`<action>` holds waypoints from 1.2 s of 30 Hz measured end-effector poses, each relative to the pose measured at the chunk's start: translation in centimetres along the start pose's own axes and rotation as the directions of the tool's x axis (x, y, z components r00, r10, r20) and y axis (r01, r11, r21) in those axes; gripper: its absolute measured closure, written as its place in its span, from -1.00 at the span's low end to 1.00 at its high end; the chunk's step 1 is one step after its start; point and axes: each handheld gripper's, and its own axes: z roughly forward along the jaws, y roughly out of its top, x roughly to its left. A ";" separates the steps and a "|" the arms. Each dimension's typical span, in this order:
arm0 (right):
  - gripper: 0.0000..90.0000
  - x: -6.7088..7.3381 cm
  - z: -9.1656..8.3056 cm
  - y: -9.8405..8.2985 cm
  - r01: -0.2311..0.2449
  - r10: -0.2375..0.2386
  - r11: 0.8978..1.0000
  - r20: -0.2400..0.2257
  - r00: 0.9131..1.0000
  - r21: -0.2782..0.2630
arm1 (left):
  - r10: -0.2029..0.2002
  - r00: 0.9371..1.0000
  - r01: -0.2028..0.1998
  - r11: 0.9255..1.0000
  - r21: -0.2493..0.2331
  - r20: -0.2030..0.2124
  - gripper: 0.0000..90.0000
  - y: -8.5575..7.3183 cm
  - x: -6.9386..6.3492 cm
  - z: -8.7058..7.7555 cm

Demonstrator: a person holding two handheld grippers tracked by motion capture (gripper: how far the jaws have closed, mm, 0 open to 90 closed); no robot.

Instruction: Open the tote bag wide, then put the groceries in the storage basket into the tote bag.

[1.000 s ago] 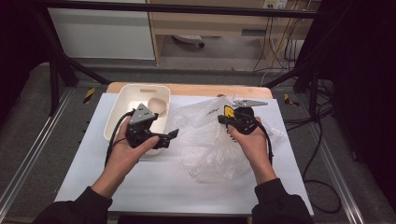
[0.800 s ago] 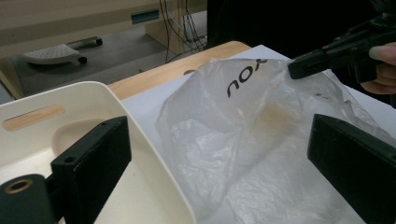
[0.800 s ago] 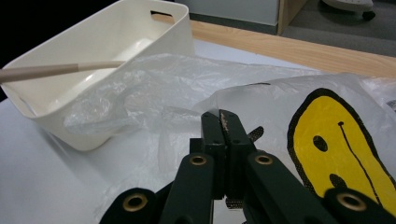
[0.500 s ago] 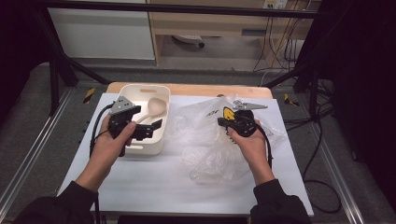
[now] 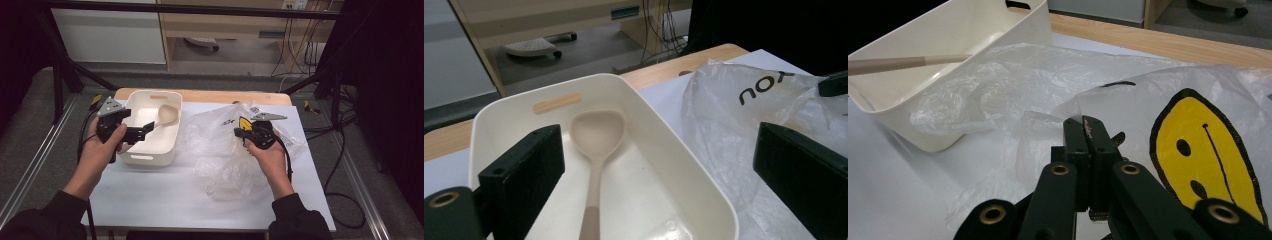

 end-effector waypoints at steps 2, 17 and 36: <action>1.00 0.0 0.0 0.0 0.001 -0.001 1.000 0.002 1.000 -0.003 | -0.003 1.000 0.003 1.000 0.006 -0.005 -0.86 -0.1 0.5 -0.2; 1.00 0.2 0.4 -0.4 0.009 -0.009 1.000 0.003 1.000 0.012 | -0.071 0.996 0.072 0.997 0.024 -0.057 -0.86 -1.7 3.8 -0.3; 1.00 0.4 0.7 -0.7 0.013 -0.013 1.000 -0.004 1.000 0.021 | -0.082 0.993 0.086 0.995 0.051 -0.079 -0.86 -2.7 4.5 -0.5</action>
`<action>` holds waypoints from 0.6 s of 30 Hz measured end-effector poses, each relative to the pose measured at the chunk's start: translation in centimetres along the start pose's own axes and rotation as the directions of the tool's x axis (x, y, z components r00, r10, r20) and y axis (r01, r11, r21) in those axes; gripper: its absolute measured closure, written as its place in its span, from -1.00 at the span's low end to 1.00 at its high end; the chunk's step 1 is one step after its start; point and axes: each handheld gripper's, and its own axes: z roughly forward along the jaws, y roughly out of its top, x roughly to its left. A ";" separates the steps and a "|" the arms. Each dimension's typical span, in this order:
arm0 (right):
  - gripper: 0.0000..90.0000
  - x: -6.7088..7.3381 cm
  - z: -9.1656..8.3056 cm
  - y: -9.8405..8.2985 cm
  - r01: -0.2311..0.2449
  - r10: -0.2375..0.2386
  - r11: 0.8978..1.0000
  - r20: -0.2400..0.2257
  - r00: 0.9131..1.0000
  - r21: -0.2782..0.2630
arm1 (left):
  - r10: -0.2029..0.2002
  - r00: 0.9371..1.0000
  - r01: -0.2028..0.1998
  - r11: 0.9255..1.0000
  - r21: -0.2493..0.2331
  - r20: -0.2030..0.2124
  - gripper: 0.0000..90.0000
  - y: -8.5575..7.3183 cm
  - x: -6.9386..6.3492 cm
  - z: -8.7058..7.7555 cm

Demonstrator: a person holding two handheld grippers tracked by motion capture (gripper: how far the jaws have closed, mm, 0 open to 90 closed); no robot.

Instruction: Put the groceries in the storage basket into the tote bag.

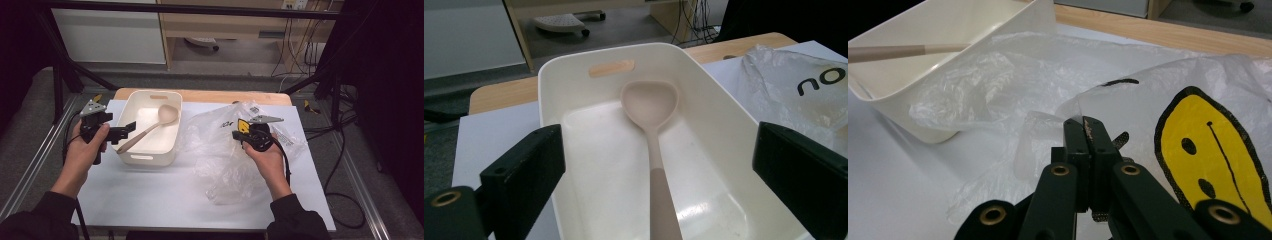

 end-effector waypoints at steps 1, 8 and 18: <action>1.00 0.0 0.1 0.0 0.000 0.000 1.000 0.000 1.000 0.004 | 0.002 1.000 -0.002 1.000 0.003 -0.002 -0.86 0.0 0.0 -0.1; 1.00 0.1 0.3 -0.2 0.010 -0.010 1.000 0.001 1.000 0.014 | 0.011 1.000 -0.011 1.000 0.014 0.003 -0.86 0.0 0.0 0.0; 1.00 0.2 0.6 -0.5 0.009 -0.009 1.000 0.003 1.000 0.028 | -0.007 1.000 0.006 0.999 0.032 0.027 -0.85 -1.0 -0.1 1.0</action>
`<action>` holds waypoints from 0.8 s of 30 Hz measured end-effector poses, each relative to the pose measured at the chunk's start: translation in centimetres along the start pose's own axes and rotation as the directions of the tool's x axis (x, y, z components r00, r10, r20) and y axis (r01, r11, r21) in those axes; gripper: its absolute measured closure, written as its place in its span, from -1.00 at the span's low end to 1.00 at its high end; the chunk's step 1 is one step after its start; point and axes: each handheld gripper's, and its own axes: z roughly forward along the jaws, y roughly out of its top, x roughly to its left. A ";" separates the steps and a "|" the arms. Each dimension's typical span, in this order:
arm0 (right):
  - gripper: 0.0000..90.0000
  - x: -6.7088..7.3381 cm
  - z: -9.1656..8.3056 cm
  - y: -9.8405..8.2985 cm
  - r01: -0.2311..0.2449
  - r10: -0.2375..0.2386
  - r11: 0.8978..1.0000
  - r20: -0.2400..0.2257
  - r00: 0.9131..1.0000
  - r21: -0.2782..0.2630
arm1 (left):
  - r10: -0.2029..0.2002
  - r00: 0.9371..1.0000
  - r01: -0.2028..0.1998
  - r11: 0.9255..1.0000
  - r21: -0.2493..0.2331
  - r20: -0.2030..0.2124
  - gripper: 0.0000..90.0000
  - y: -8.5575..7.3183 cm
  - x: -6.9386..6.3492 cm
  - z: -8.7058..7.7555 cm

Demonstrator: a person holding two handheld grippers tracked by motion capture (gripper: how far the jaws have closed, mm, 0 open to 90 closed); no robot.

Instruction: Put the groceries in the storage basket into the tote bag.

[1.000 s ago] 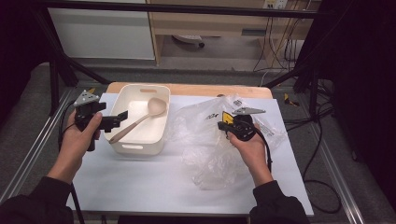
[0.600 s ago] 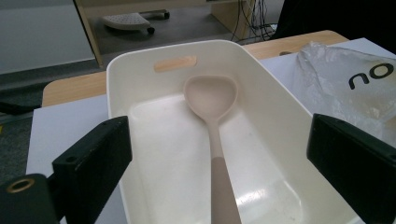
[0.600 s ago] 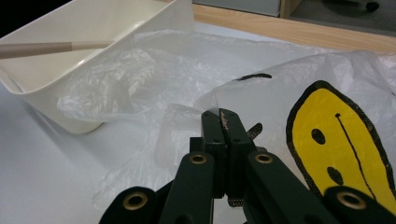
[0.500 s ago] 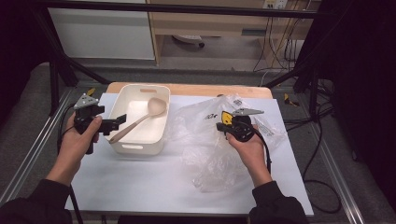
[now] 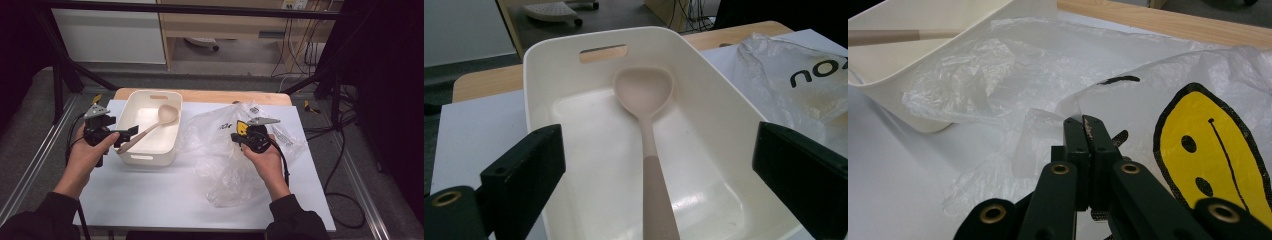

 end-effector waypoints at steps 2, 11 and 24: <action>1.00 -0.1 0.0 0.0 -0.001 0.001 1.000 -0.003 1.000 0.000 | -0.005 1.000 0.005 1.000 0.005 0.007 -0.84 -0.3 0.1 0.1; 1.00 -0.1 0.3 -0.2 0.003 -0.003 1.000 -0.002 1.000 0.015 | -0.005 1.000 0.004 0.999 0.037 0.027 -0.72 -0.3 -0.4 0.9; 1.00 -0.1 0.4 -0.4 0.006 -0.006 1.000 -0.003 1.000 0.024 | -0.035 0.999 0.032 0.992 0.118 0.026 -0.33 -1.0 -0.6 2.1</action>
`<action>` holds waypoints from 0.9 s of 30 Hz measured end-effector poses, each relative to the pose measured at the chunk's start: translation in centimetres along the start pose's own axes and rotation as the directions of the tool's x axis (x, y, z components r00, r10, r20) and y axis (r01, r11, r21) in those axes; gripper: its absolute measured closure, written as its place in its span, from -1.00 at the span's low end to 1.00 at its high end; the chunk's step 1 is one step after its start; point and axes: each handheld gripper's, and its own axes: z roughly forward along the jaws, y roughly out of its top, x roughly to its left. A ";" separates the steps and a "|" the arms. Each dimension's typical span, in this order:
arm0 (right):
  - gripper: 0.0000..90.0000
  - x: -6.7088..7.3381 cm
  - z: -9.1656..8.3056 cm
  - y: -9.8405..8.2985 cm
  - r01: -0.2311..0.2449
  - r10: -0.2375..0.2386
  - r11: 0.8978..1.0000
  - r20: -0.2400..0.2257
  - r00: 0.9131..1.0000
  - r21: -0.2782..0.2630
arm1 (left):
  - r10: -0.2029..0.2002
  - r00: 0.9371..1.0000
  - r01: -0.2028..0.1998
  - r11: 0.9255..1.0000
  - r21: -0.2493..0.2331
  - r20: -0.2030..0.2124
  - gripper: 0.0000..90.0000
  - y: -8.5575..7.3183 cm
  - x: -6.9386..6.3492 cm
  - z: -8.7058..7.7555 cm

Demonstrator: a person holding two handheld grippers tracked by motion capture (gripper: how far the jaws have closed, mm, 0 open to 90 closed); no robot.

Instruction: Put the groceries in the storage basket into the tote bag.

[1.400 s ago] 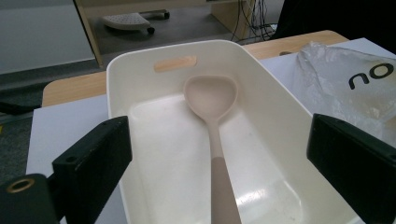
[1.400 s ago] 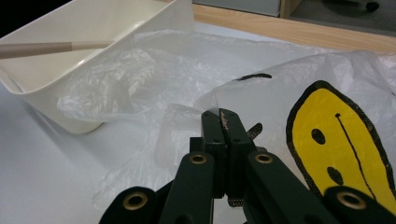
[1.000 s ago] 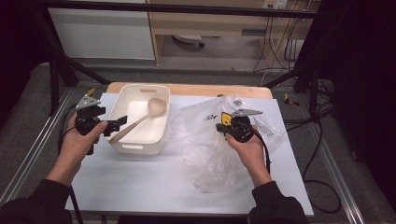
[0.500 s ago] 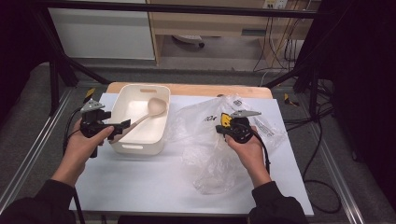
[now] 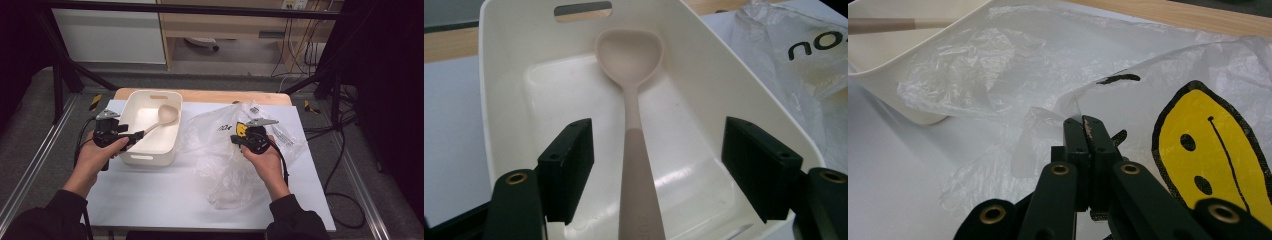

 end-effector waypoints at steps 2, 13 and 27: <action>1.00 0.0 0.0 0.0 0.000 0.000 1.000 0.000 1.000 0.002 | 0.005 1.000 -0.005 1.000 0.013 -0.005 -0.27 -0.2 0.0 0.2; 1.00 0.0 0.1 -0.1 0.001 -0.001 1.000 0.001 1.000 0.007 | 0.010 1.000 -0.009 0.998 0.058 -0.020 -0.03 -0.5 -0.3 1.1; 1.00 0.0 0.1 -0.1 0.002 -0.002 1.000 -0.002 1.000 0.014 | 0.025 0.999 -0.021 0.996 0.082 -0.044 0.13 -0.9 -0.5 1.8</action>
